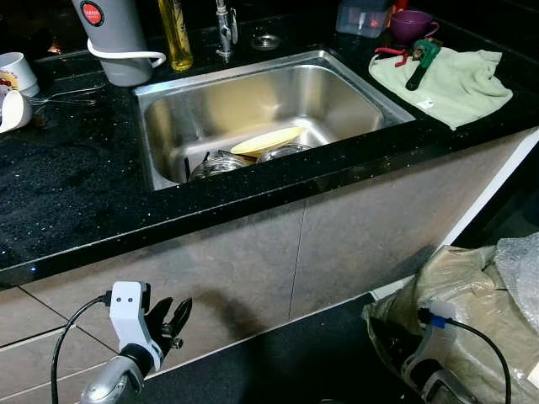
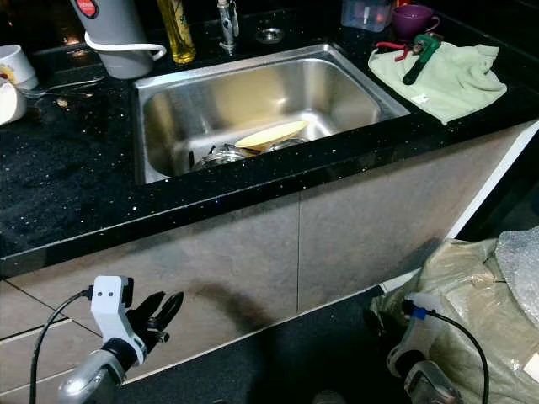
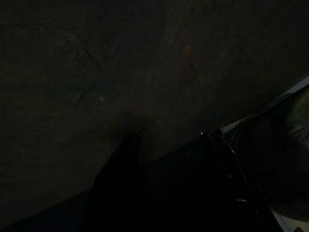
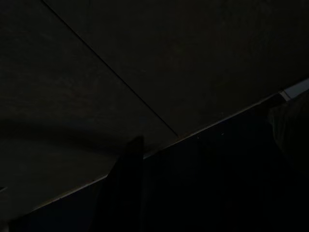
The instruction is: Kitchen organization
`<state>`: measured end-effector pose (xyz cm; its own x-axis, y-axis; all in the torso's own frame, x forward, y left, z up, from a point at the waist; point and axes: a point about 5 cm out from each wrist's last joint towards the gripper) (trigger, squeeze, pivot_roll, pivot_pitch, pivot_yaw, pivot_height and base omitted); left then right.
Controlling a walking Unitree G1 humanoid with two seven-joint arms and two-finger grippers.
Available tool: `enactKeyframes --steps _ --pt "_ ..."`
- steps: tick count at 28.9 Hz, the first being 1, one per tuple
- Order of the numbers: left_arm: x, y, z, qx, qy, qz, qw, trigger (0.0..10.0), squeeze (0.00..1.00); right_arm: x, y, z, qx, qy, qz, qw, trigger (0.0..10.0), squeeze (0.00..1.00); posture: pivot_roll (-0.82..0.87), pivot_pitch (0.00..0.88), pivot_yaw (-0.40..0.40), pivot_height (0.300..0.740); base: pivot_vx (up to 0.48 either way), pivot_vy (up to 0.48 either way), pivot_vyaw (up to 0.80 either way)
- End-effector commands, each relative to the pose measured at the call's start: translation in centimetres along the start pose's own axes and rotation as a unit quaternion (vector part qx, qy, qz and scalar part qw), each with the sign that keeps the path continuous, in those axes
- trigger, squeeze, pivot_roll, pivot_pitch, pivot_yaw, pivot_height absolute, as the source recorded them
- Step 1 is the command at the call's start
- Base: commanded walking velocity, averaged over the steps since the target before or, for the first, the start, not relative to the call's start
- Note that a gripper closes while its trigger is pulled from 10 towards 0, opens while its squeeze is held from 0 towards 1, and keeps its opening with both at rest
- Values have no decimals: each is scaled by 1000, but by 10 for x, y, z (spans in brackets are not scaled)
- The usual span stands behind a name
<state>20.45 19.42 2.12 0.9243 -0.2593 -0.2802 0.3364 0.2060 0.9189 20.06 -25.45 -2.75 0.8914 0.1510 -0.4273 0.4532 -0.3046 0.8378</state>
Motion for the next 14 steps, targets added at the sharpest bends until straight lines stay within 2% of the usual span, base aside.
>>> enactKeyframes --steps 1,14 --pt "-4 -3 -4 7 8 -9 1000 10000 0 1 -1 -2 -1 6 -8 1000 10000 0 -127 76 33 732 0 0 0" --pt "-3 -5 -3 5 9 -11 1000 10000 0 1 0 -1 -1 4 -6 1000 10000 0 -135 90 37 732 0 0 0"
Point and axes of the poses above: a point about 5 cm out from each wrist's last joint towards the gripper, its own x axis pointing out of the wrist towards the gripper, its own y axis along the axis of the wrist's last joint, z = x × y, and after that the axes turned 1 degree about x, right-handed
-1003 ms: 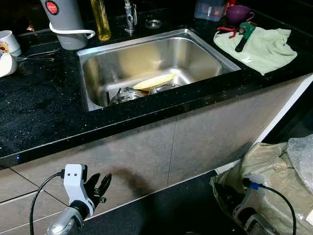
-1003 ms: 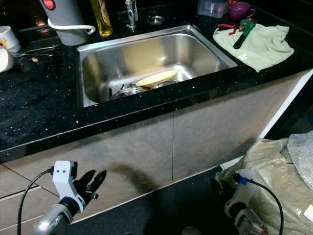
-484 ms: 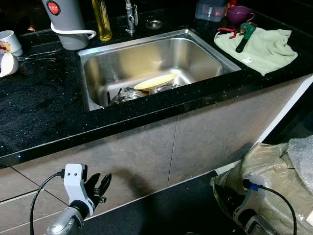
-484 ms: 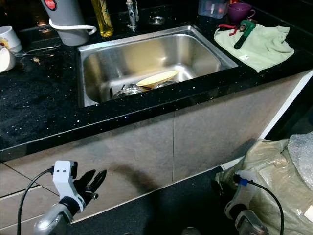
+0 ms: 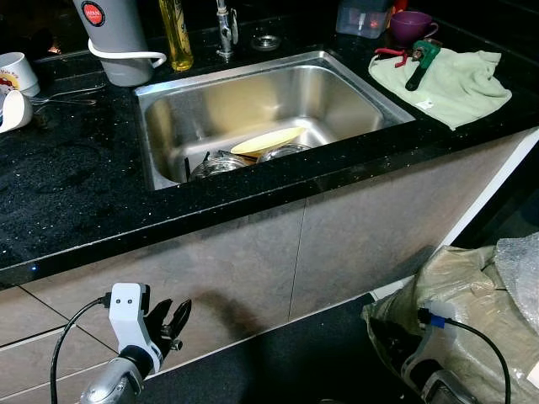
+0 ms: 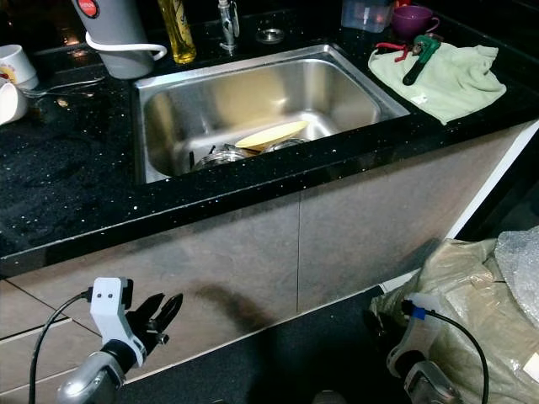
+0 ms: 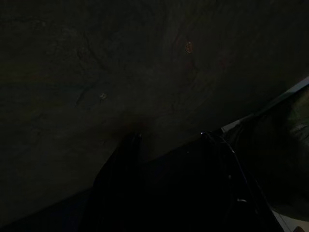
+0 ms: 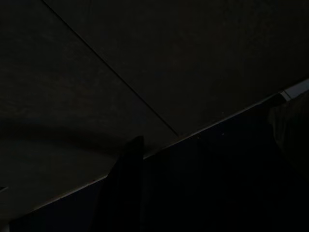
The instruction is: Kitchen organization
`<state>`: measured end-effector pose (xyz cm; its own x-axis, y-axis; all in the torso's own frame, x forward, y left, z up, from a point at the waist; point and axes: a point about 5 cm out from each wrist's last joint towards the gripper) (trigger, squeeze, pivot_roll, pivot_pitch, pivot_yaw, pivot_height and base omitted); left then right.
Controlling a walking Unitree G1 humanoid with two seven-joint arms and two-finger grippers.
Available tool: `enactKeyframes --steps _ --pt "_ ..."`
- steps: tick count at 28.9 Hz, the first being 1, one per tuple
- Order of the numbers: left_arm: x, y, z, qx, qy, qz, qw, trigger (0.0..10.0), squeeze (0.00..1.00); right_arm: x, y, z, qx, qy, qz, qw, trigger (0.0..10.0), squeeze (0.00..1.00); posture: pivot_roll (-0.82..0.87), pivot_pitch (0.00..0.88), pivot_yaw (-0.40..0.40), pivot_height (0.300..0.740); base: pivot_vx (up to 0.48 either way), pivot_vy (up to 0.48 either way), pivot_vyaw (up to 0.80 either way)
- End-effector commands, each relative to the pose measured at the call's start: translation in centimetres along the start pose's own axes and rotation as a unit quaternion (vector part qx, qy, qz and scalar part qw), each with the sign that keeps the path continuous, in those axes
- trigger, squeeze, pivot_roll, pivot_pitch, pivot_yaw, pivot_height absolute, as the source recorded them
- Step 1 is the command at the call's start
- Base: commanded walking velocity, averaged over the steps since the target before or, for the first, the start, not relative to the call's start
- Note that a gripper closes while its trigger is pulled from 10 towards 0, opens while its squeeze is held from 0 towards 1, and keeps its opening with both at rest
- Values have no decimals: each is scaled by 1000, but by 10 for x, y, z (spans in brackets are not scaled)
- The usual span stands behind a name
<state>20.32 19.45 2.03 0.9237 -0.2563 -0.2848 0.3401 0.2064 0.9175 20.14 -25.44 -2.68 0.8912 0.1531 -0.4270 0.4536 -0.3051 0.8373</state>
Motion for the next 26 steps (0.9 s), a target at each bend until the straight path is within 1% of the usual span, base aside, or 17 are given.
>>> enactKeyframes --steps 1,26 --pt "-2 -3 -3 6 7 -8 1000 10000 0 0 0 -1 -1 2 -5 1000 10000 0 -132 89 36 732 0 0 0" --pt "-2 -3 -3 7 6 -12 1000 10000 0 0 -1 -2 1 1 -1 1000 10000 0 -140 97 46 732 0 0 0"
Point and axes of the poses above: a point about 5 cm out from each wrist's last joint towards the gripper, its own x axis pointing out of the wrist towards the gripper, its own y axis along the axis of the wrist's last joint, z = x × y, and after that the axes turned 1 degree about x, right-handed
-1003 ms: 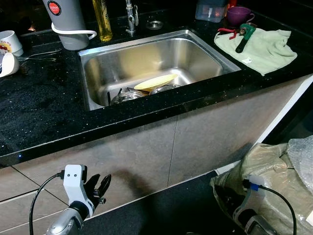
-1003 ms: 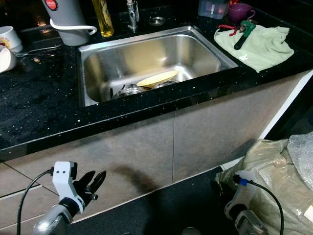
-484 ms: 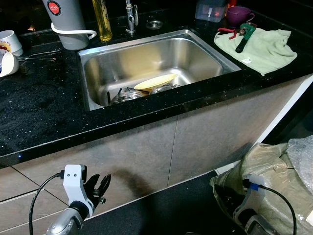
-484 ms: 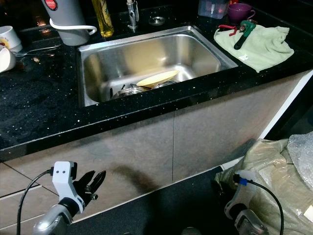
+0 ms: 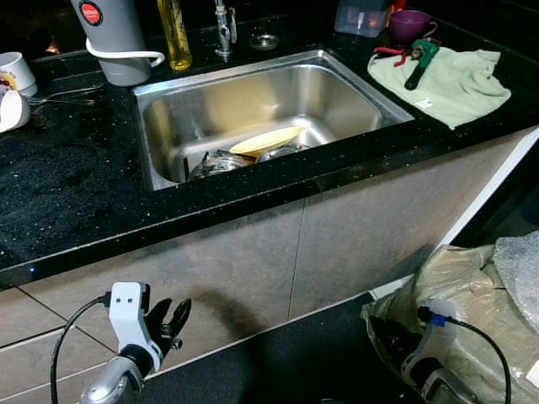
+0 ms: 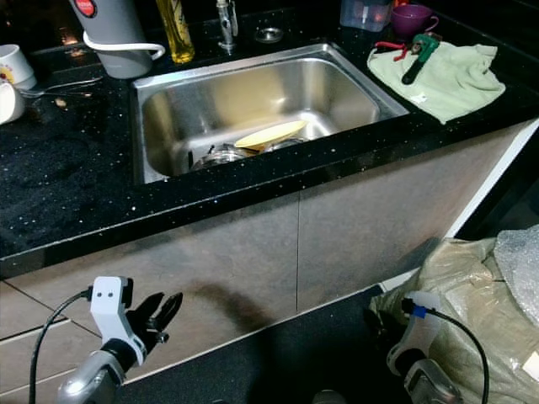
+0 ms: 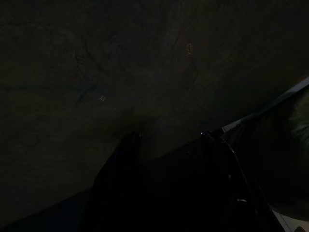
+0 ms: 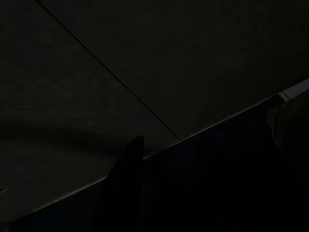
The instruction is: Kitchen organization
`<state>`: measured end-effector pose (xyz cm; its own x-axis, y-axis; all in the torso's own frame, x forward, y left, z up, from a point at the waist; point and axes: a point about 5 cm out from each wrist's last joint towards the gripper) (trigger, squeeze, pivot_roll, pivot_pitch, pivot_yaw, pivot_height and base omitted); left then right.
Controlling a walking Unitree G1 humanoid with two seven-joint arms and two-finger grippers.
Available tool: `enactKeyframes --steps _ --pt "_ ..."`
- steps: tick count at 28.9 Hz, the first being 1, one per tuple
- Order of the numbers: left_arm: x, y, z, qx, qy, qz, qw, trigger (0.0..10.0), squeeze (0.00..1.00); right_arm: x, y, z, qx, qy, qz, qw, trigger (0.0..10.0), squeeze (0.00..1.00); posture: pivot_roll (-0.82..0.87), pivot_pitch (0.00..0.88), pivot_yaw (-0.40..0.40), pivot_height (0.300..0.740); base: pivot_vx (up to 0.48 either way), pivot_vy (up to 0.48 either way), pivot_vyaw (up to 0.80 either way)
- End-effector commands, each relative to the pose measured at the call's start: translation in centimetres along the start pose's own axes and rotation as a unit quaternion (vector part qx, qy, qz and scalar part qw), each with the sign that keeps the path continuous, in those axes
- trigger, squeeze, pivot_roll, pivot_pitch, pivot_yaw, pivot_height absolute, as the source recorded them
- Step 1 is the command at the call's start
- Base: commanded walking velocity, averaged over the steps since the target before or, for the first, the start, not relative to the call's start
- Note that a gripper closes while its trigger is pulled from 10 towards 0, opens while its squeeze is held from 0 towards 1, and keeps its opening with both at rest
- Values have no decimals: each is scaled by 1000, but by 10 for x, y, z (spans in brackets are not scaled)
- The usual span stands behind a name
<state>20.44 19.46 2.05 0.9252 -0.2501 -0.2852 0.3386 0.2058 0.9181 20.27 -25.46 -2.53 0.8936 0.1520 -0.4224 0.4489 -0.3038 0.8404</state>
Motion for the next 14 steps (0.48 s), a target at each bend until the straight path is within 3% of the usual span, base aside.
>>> enactKeyframes --steps 1,14 --pt "-3 -4 -3 7 3 -13 1000 10000 0 0 -2 -2 2 0 -4 1000 10000 0 -140 97 46 732 0 0 0" --pt "-3 -5 -2 5 2 -13 1000 10000 0 -1 -3 -1 1 1 -6 1000 10000 0 -140 93 45 732 0 0 0"
Point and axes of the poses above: a point about 5 cm out from each wrist's last joint towards the gripper, its own x axis pointing out of the wrist towards the gripper, its own y axis along the axis of the wrist's last joint, z = x × y, and after that the axes turned 1 degree about x, right-handed
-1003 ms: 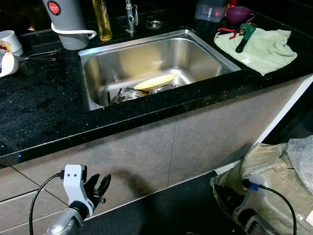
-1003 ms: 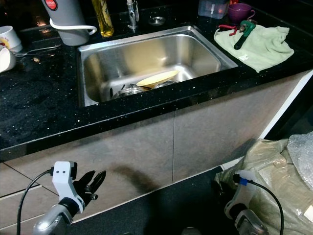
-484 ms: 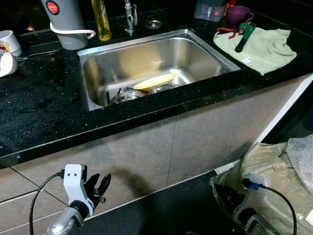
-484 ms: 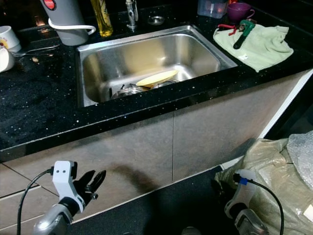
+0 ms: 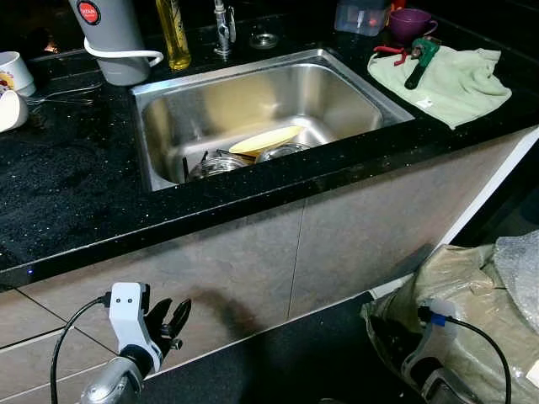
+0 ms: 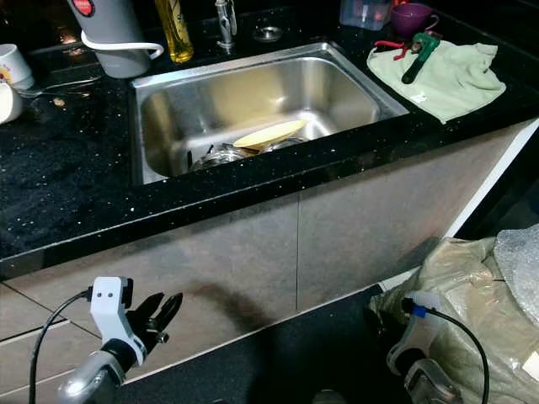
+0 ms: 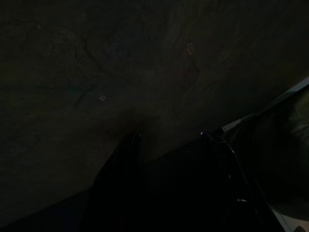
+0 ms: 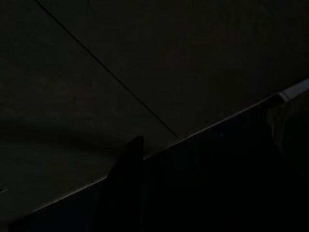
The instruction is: Kitchen organization
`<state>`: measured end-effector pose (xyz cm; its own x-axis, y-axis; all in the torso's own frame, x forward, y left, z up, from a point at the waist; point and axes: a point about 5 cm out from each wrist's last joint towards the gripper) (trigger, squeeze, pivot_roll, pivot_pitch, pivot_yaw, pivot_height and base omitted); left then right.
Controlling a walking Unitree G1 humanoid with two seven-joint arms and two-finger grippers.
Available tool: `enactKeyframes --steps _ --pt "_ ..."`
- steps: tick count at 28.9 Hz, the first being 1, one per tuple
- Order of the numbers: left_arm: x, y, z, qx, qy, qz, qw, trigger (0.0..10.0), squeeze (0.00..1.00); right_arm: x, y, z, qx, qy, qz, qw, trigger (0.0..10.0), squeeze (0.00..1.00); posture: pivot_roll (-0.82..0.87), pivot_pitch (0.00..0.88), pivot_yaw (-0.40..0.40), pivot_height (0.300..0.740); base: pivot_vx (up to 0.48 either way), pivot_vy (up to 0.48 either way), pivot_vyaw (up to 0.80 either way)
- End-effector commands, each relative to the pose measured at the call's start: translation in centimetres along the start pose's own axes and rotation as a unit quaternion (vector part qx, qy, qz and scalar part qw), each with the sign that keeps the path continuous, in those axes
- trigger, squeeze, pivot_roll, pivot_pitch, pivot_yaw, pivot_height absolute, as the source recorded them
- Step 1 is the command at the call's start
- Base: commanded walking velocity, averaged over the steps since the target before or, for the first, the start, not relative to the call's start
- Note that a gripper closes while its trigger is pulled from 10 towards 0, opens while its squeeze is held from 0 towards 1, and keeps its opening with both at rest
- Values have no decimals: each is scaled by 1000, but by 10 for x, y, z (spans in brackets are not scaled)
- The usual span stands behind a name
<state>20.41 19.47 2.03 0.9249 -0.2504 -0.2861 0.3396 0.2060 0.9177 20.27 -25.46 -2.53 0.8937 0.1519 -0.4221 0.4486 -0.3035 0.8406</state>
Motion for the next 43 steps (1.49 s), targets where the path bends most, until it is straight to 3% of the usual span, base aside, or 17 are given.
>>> enactKeyframes --steps 1,43 --pt "-3 -5 -2 6 1 -13 1000 10000 0 -1 -4 -1 1 0 -6 1000 10000 0 -140 91 45 732 0 0 0" --pt "1 -4 1 6 -7 -13 1000 10000 0 -1 -10 4 5 -6 -20 1000 10000 0 -145 93 50 732 0 0 0"
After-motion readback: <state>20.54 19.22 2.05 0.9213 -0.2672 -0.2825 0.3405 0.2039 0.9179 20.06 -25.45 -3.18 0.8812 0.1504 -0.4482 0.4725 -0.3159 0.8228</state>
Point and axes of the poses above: a point about 5 cm out from each wrist's last joint towards the gripper, its own x axis pointing out of the wrist towards the gripper, its own y axis along the axis of the wrist's last joint, z = x × y, and after that the axes turned 1 degree about x, right-handed
